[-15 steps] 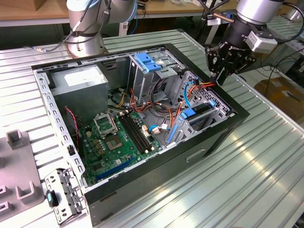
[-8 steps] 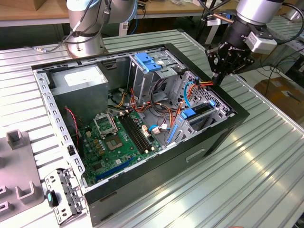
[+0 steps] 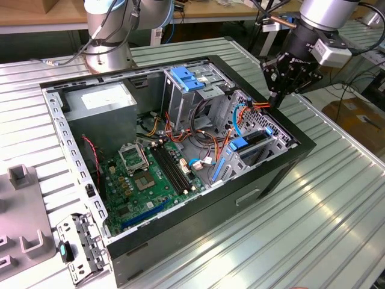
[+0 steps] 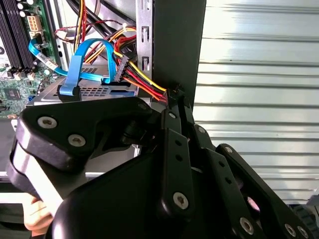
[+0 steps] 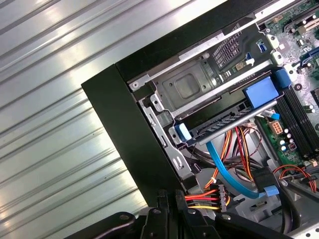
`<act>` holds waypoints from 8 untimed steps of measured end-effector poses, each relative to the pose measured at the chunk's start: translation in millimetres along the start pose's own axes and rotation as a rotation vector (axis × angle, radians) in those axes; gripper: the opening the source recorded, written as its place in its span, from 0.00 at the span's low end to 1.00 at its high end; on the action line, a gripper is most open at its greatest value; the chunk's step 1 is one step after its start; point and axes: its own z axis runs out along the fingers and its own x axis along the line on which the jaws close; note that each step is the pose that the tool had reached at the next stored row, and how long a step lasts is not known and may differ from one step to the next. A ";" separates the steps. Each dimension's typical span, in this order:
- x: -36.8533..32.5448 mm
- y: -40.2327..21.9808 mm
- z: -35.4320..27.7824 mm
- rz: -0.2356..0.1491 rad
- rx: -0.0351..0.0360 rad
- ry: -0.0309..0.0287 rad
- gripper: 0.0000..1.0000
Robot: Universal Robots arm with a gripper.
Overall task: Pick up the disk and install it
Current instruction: 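Insert the first disk wire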
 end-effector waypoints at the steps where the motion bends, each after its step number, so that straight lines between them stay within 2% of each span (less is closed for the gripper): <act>1: 0.0 0.0 -0.2 0.000 0.0000 0.0000 0.16; 8: -2.6 1.5 -0.8 0.000 0.0001 0.0000 0.16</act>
